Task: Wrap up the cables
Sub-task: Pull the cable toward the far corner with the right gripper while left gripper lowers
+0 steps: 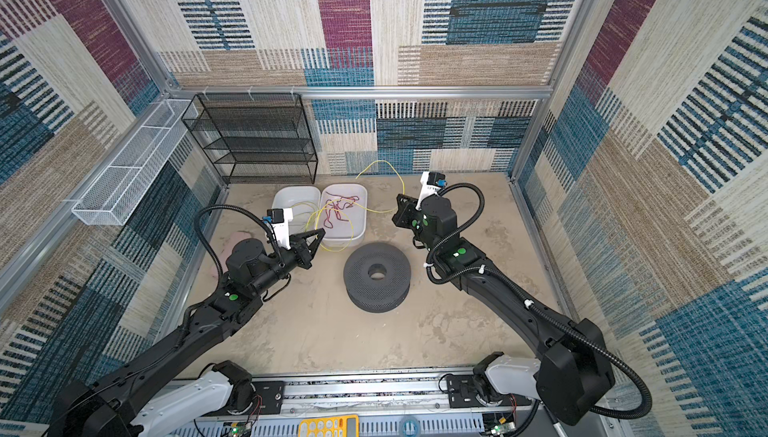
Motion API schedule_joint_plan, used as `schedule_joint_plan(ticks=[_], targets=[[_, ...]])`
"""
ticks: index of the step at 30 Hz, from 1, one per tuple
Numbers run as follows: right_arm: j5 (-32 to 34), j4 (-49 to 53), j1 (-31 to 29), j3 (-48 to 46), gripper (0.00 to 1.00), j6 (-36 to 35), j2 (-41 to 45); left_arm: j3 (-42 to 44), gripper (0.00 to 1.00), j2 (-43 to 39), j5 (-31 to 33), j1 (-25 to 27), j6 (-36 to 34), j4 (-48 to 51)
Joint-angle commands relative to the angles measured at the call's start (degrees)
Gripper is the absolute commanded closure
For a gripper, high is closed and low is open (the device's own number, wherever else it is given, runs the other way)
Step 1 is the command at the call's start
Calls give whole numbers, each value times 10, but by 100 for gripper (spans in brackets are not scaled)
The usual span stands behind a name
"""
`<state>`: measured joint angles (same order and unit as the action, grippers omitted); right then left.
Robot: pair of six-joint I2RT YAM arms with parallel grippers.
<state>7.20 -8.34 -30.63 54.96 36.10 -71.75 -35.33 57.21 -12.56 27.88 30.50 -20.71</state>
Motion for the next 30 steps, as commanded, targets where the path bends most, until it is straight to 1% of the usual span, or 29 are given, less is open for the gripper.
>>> schedule_joint_plan(ticks=[1, 4, 8, 14, 17, 20, 25, 30], targets=[[26, -108, 9, -17, 100, 60, 11, 6, 100, -3, -30, 1, 21, -21], [7, -140, 22, -18, 100, 84, 9, 11, 100, -3, -45, 3, 23, -21], [-35, -176, 44, -8, 100, 109, 0, 18, 100, -3, -63, 6, 25, -21], [-72, -229, 64, 9, 100, 115, -10, 15, 100, 17, -90, 15, 32, -29], [-83, -232, 74, 30, 100, 110, -18, 9, 100, 35, -113, 26, 28, -37], [-92, -232, 85, 49, 100, 108, -25, 5, 100, 50, -122, 39, 20, -46], [-114, -219, 105, 99, 100, 107, -40, -3, 100, 70, -124, 57, 13, -56], [-128, -198, 112, 157, 100, 92, -56, -18, 100, 101, -131, 78, 5, -62]])
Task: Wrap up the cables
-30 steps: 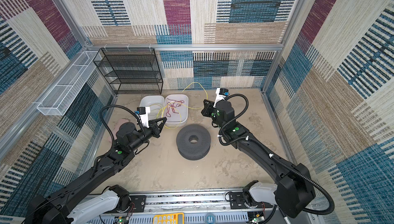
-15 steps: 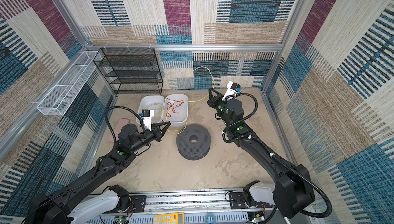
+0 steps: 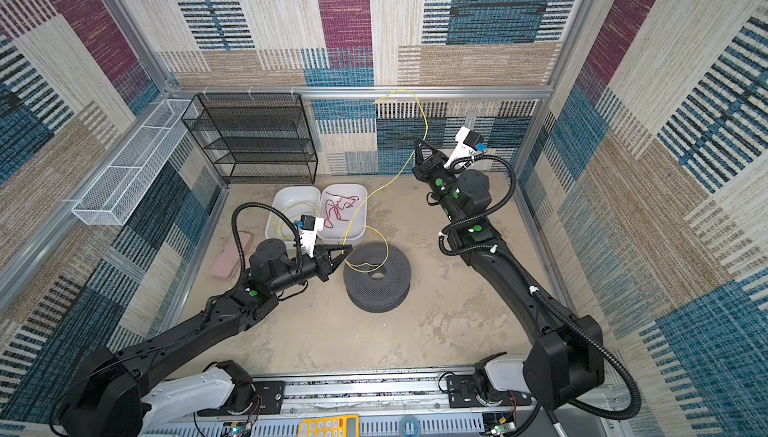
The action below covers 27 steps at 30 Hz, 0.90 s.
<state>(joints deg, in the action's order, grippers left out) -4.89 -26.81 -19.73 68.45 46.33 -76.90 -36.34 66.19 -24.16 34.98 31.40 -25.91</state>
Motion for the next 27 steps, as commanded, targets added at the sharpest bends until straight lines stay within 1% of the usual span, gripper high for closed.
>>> schedule_joint_plan(ticks=[1, 4, 8, 16, 20, 22, 27], targets=[[-7, -7, 4, 35, 100, -16, -8, -12, 100, 18, -17, 12, -6, -12], [-12, 8, 13, 71, 100, -24, -21, -20, 100, 41, -19, 26, -5, -21], [-36, 25, 32, 114, 100, -14, -39, -32, 100, 69, -25, 42, -5, -33], [-68, 48, 69, 154, 100, -1, -58, -36, 100, 88, -26, 63, -21, -34], [-97, 62, 72, 153, 100, -1, -67, -36, 100, 83, -19, 65, -25, -30], [-112, 62, 72, 137, 100, 5, -65, -38, 100, 82, -16, 65, -27, -29], [-123, 55, 73, 92, 100, 7, -45, -47, 100, 80, -1, 66, -46, -9]])
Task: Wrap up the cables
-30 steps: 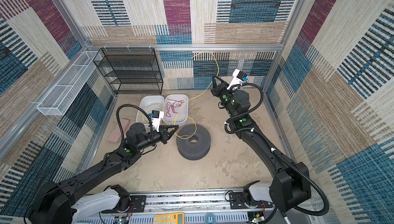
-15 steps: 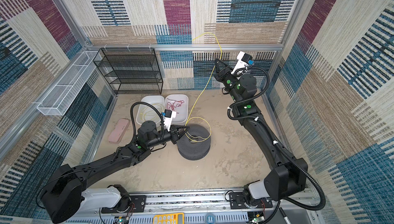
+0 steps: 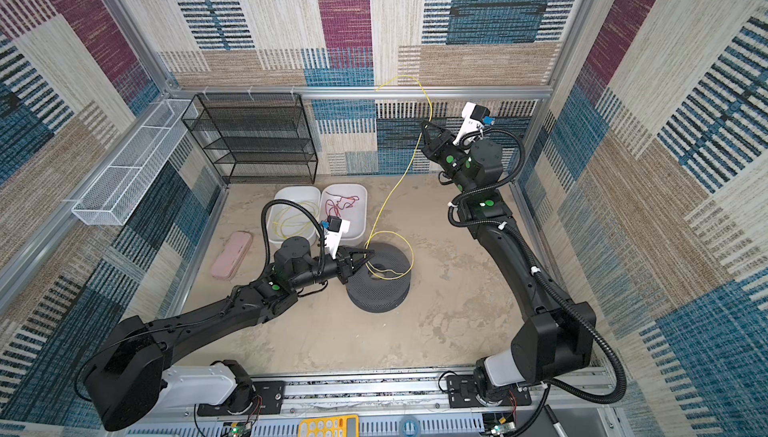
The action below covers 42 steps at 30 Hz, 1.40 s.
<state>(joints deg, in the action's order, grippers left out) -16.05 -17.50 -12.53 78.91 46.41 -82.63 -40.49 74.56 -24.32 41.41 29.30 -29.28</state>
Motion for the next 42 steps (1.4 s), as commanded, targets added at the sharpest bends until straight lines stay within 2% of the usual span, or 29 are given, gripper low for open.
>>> schedule_joint_plan(ticks=[1, 3, 6, 7, 9, 14, 15, 19, 21, 24, 27, 33, 36, 39, 42], targets=[[-14, -39, 1, -24, 100, 5, 18, -5, 98, -7, 7, 2, -30, 29], [-19, -41, 1, -42, 100, 4, 27, -7, 89, -15, 21, 1, -42, 38], [-18, -45, 1, -69, 100, 3, 39, -17, 87, -34, 42, 1, -70, 64], [-16, -45, 1, -76, 100, 3, 43, -21, 89, -39, 51, 0, -78, 73], [-16, -46, 1, -85, 100, 3, 45, -31, 100, -47, 62, -1, -89, 85], [-31, -37, 1, -102, 100, 8, 43, -53, 100, -44, 61, -1, -89, 92], [-36, -32, 1, -105, 94, 8, 42, -58, 100, -40, 62, -1, -84, 92], [-46, 8, 1, -113, 53, -10, 49, -83, 100, -30, 78, -1, -69, 104], [-52, 23, 1, -124, 44, -20, 63, -96, 100, -25, 89, -2, -65, 112], [-60, 41, 1, -158, 36, -30, 95, -122, 100, -12, 107, -1, -60, 127], [-70, 62, 0, -198, 35, -43, 132, -153, 100, 9, 130, -1, -51, 155], [-110, 113, -5, -260, 36, -71, 182, -189, 100, 50, 134, -1, -29, 165], [-138, 95, -27, -289, 36, -67, 189, -198, 100, 67, 120, -1, -20, 153], [-130, 105, -61, -287, 37, -79, 182, -208, 100, 81, 111, -1, -13, 149], [-126, 105, -70, -283, 36, -79, 174, -213, 100, 88, 111, -2, -7, 149]])
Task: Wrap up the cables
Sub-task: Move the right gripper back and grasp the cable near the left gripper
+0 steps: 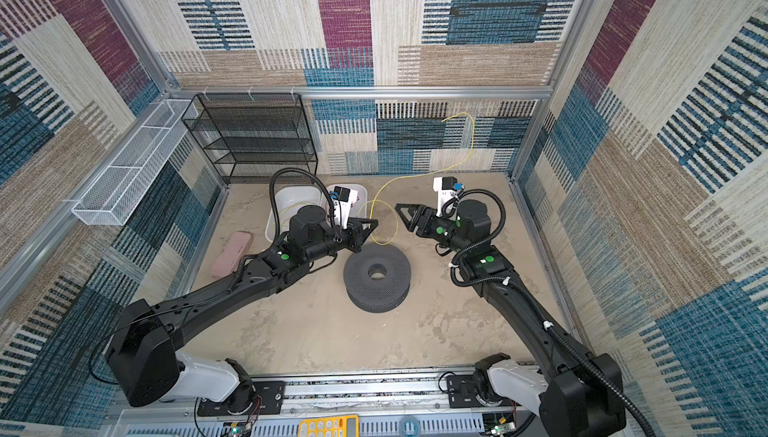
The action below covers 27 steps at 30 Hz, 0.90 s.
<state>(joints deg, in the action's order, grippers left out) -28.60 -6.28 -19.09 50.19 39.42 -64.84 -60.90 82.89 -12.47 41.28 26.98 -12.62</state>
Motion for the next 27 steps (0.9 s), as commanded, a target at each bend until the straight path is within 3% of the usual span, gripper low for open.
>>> schedule_joint_plan(ticks=[1, 4, 7, 10, 12, 16, 27], targets=[[2, -3, -4, 9, 36, -16, -3, -11, 100, 6, -1, 0, 17, -11], [77, 48, -4, 40, 28, -64, 25, -11, 100, 7, 25, -4, 21, 7], [98, 73, -3, 66, 25, -87, 39, -11, 100, 8, 26, -8, 24, 10], [43, 59, -3, 62, 27, -53, 17, -19, 100, 16, 20, -8, 21, 8], [-1, 26, -5, 46, 35, -17, -5, -22, 100, 22, 12, -8, 21, 3], [-17, -23, -22, 32, 49, 22, -39, -28, 100, 32, 4, -9, 18, 4], [-19, -65, -53, 58, 49, 48, -128, -37, 100, 47, -26, -9, 13, 13]])
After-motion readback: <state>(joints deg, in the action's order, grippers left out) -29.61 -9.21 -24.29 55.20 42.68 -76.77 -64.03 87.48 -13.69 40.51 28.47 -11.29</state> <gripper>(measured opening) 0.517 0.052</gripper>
